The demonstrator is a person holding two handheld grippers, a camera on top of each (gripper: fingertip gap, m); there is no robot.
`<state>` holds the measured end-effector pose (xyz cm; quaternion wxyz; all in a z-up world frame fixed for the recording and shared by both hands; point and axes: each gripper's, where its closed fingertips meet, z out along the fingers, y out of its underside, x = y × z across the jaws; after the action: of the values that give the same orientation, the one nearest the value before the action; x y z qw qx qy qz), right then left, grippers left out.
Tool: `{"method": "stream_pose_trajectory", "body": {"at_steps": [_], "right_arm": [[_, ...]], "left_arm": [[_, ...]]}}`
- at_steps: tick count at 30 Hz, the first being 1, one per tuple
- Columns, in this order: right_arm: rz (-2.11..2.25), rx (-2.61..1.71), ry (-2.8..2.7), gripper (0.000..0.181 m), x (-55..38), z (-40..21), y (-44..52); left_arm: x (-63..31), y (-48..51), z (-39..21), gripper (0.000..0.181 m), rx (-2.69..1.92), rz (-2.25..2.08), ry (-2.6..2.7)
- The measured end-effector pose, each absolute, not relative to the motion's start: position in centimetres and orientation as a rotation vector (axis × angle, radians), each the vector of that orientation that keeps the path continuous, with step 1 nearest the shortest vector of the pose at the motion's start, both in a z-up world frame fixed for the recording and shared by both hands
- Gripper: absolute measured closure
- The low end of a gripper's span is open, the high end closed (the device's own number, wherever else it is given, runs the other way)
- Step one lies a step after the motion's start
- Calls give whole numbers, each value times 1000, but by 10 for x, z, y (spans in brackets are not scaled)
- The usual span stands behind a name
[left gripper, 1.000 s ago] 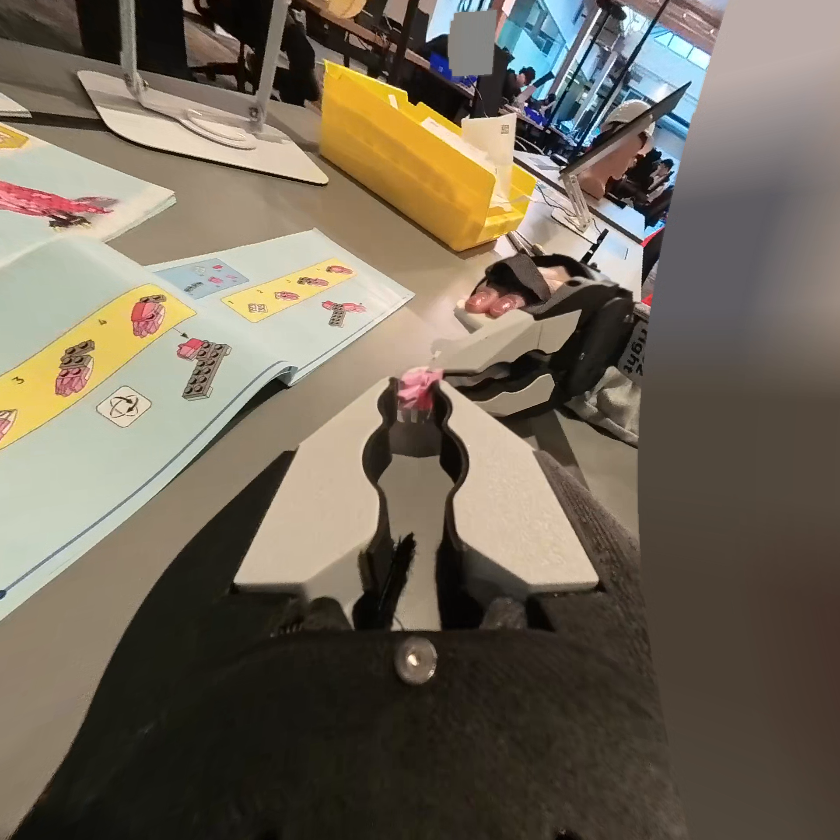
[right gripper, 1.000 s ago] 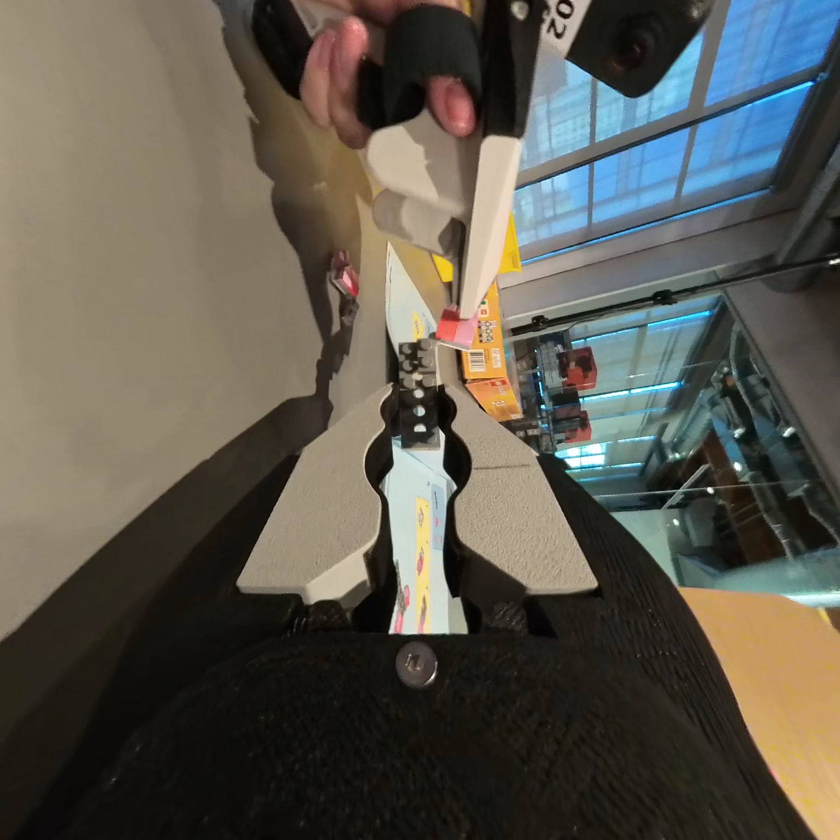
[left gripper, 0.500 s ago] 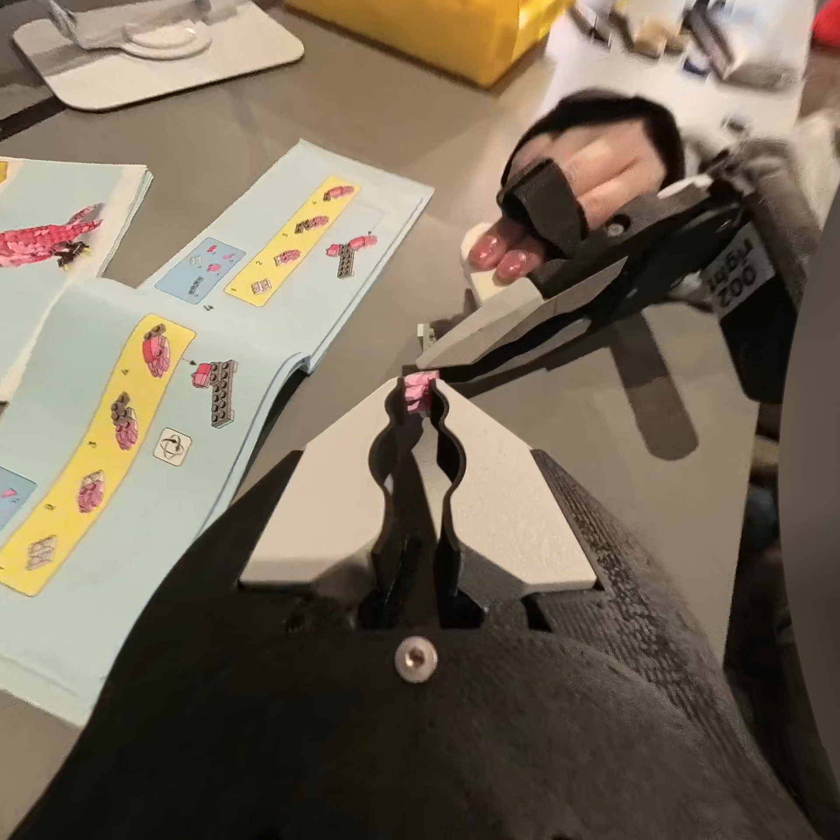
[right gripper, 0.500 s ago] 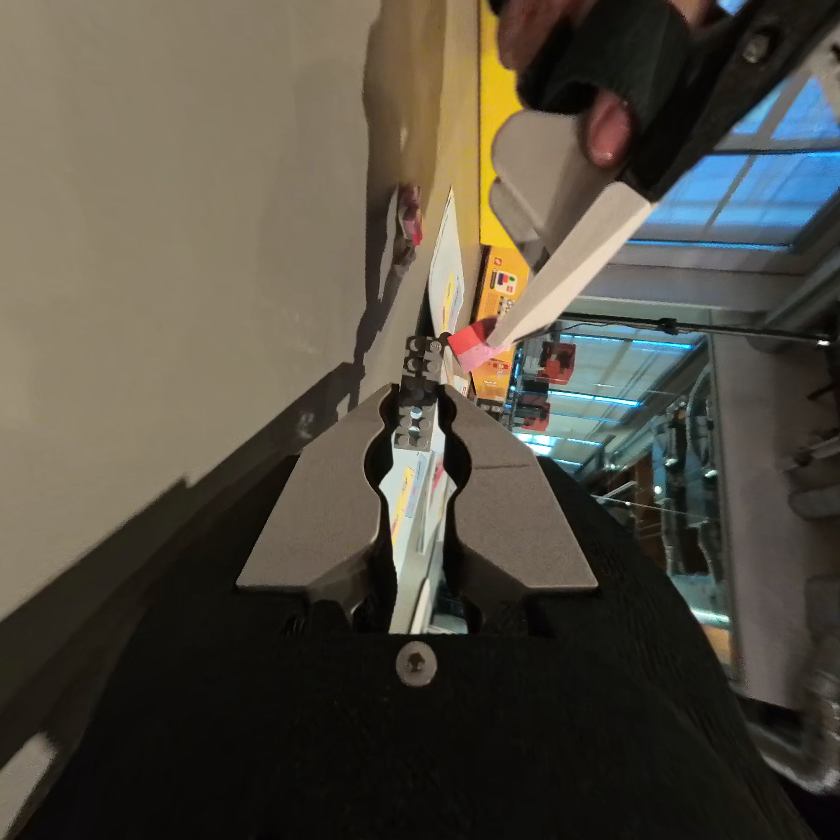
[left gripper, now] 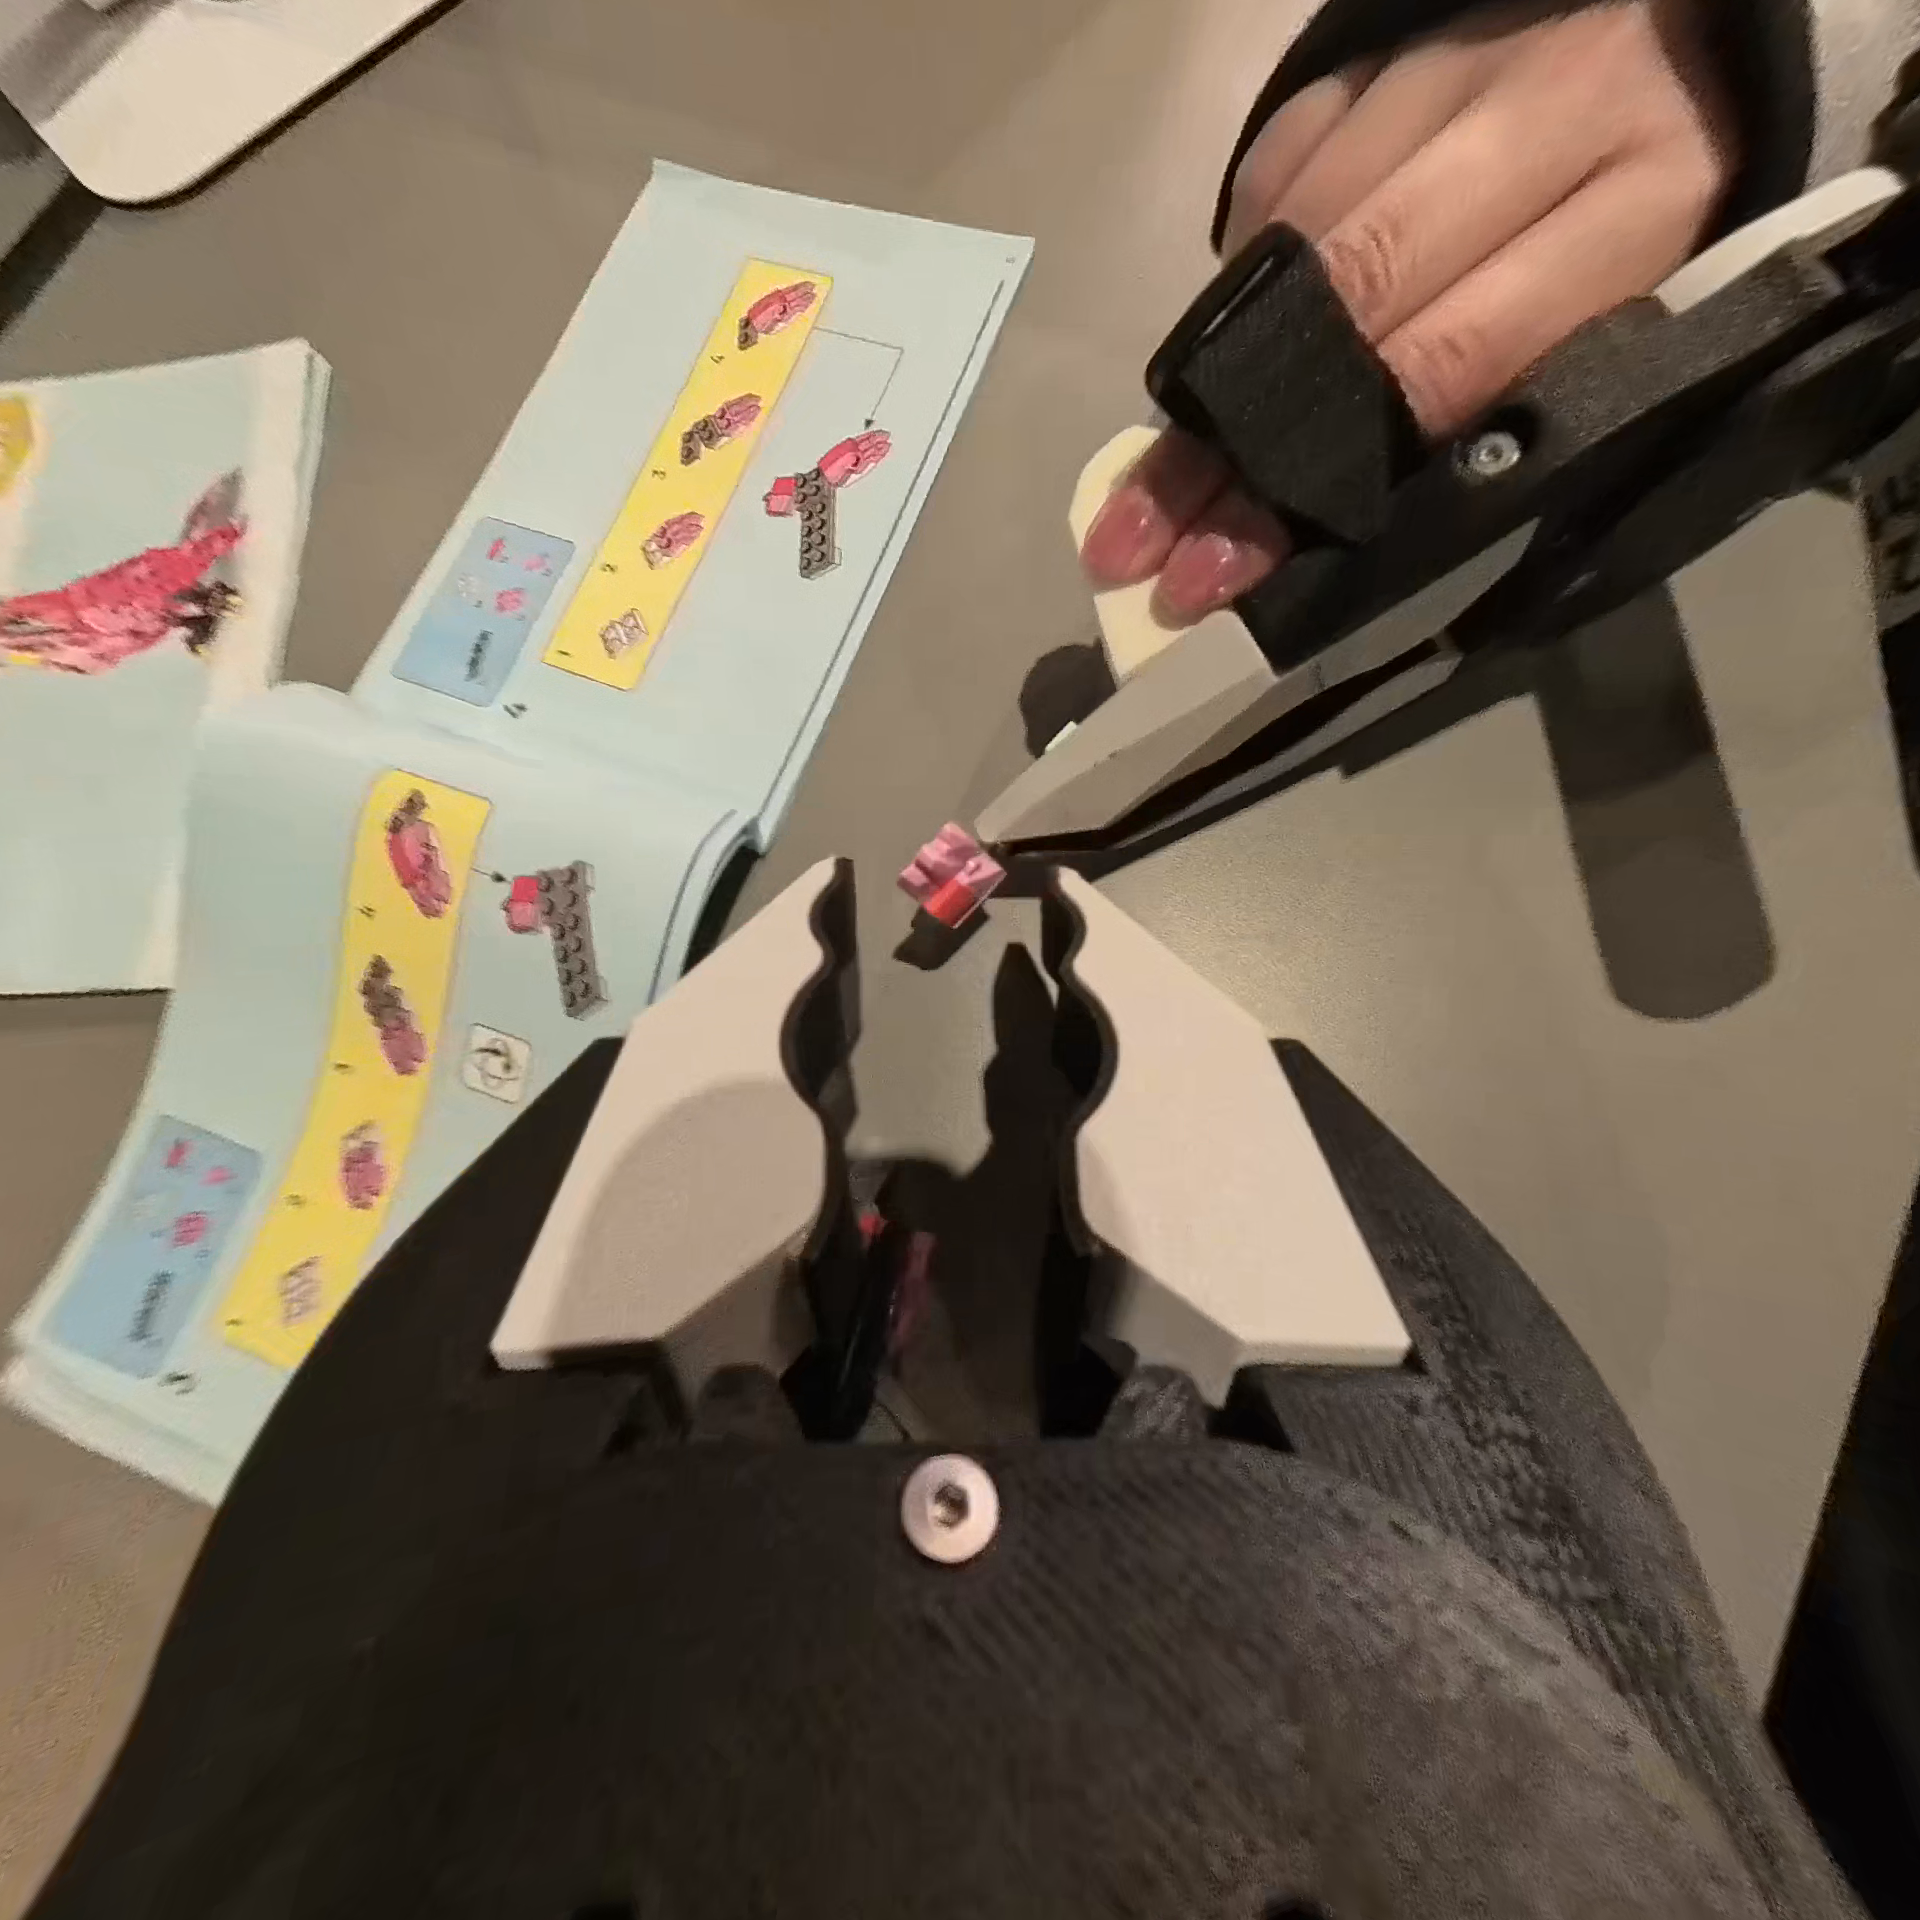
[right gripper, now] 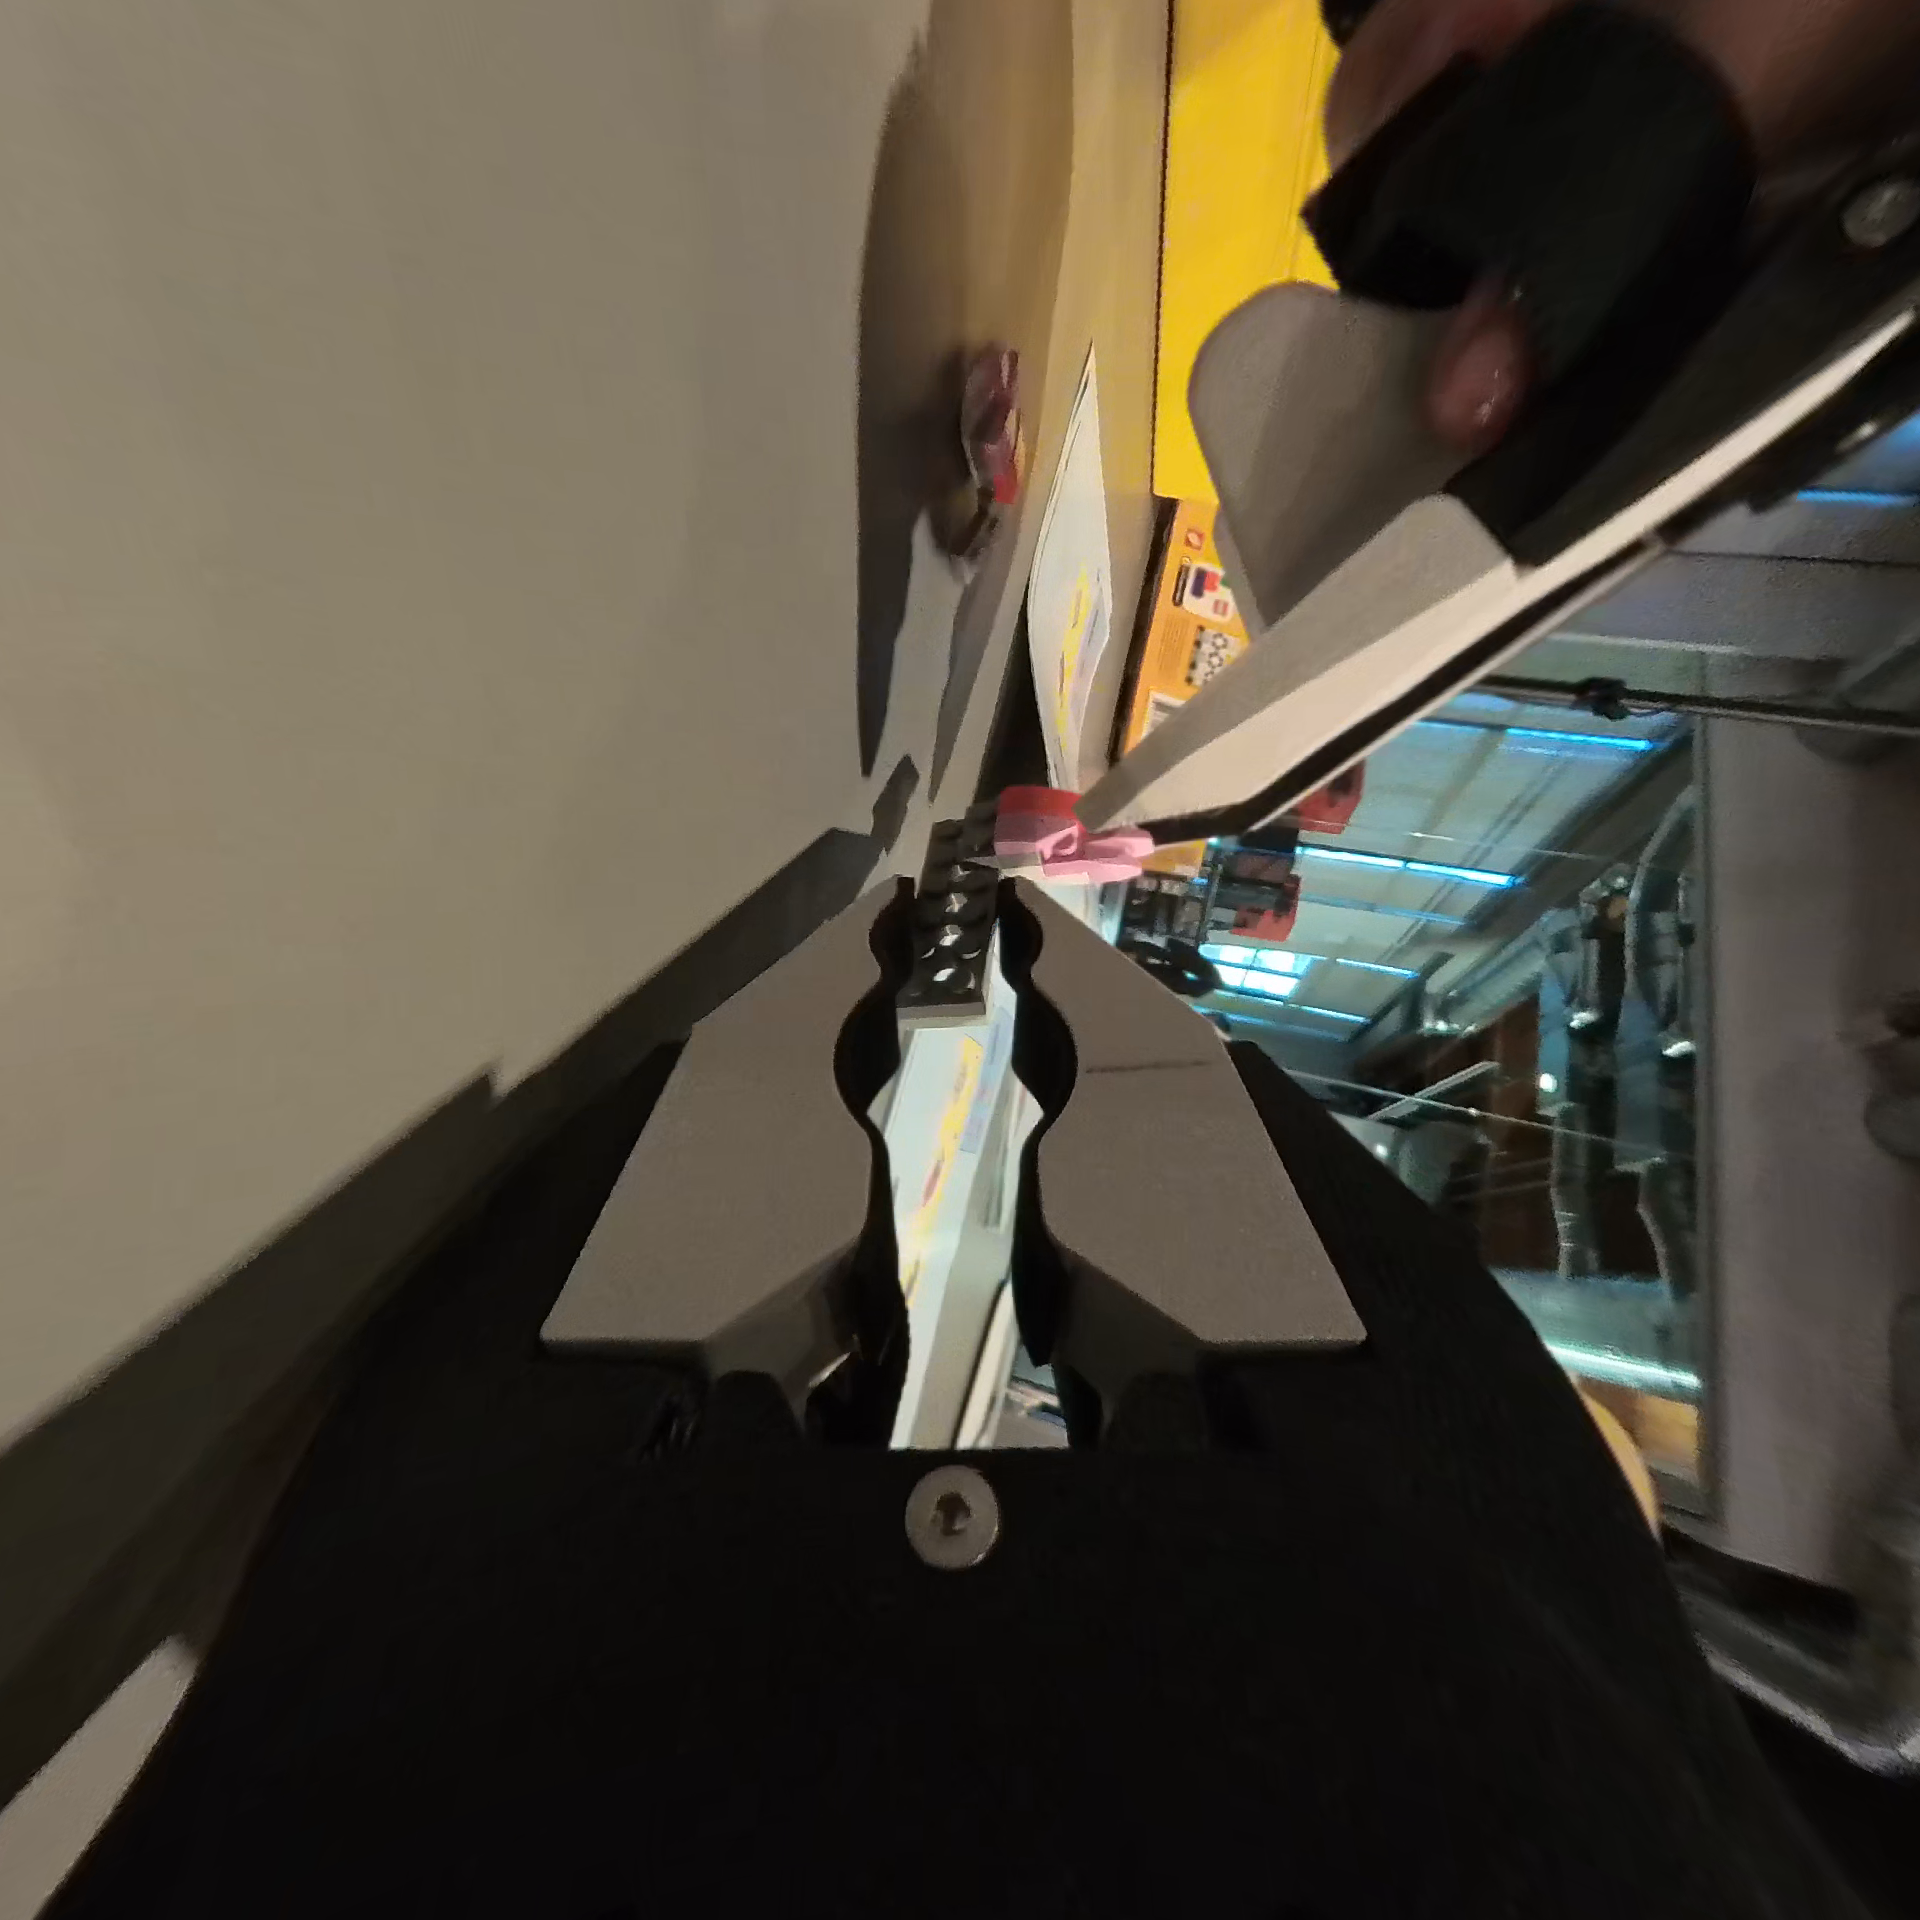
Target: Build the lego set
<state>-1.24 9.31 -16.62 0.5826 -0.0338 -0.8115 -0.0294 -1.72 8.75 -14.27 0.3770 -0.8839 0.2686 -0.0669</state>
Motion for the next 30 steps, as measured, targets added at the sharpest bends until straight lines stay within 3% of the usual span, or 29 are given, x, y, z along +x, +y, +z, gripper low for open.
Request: {"method": "stream_pose_trajectory", "body": {"at_steps": [3, 7, 11, 19, 20, 22, 24, 27, 30], "right_arm": [[4, -103, -1917, 167, -11, -168, 88], [116, -166, -1962, 168, -8, -171, 85], [208, -232, -1987, 174, -5, -173, 87], [467, -570, -2028, 150, -2, -168, 101], [501, -622, -2034, 151, -2, -170, 103], [556, -709, -2050, 171, -1, -173, 106], [609, -794, -2057, 175, -2, -176, 109], [742, -974, -2068, 175, 0, -178, 110], [891, -1156, -2072, 175, 3, -178, 111]], "left_arm": [[-20, 85, -154, 143, -2263, -201, 690], [-15, 86, -160, 163, -2201, -229, 785], [-13, 85, -165, 170, -2192, -273, 812], [-18, 91, -165, 171, -2235, -229, 803], [-18, 91, -165, 171, -2246, -237, 801], [-16, 92, -165, 172, -2270, -256, 800], [-16, 94, -164, 171, -2290, -257, 785], [-25, 97, -159, 150, -2296, -221, 719], [-40, 94, -145, 147, -2251, -244, 585]]}}
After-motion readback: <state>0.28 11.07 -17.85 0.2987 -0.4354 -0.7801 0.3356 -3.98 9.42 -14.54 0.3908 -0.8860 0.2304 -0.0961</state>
